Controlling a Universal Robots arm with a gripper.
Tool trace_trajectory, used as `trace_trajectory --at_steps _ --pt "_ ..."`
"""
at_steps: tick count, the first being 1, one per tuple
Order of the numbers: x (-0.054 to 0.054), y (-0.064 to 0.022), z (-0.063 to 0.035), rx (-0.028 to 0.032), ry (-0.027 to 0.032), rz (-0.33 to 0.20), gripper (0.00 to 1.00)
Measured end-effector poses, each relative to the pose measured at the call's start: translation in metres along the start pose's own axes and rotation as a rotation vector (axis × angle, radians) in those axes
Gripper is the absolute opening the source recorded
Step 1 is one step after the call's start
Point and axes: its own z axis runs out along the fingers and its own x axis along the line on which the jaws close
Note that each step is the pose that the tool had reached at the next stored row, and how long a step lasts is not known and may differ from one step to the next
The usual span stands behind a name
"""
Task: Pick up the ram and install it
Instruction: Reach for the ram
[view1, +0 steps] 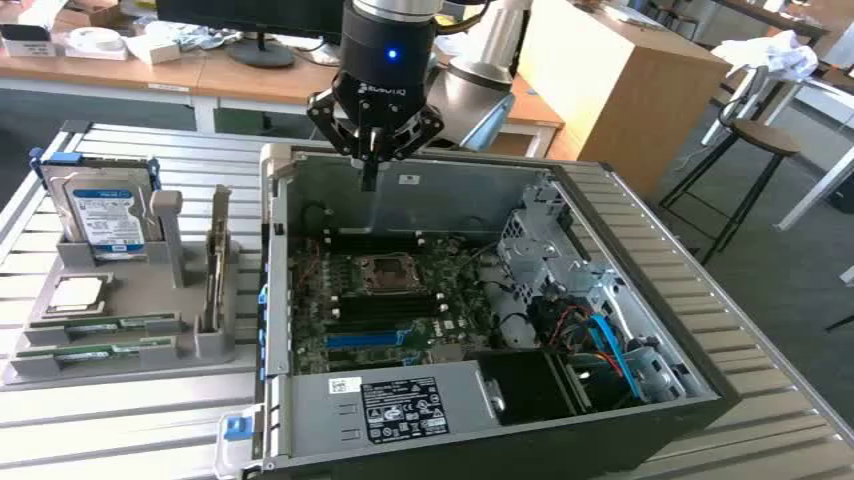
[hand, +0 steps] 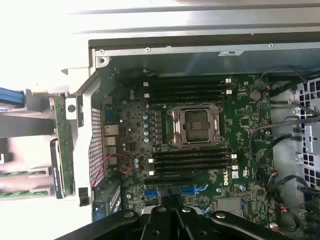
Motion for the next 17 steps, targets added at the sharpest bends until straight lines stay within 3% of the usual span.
trace_trajectory --at_steps 12,17 --pt "0.0002 0.0000 0.0000 0.0000 0.0000 0.000 0.10" --pt "0.0069 -0.0005 -0.0002 0.0000 0.0000 0.000 0.10"
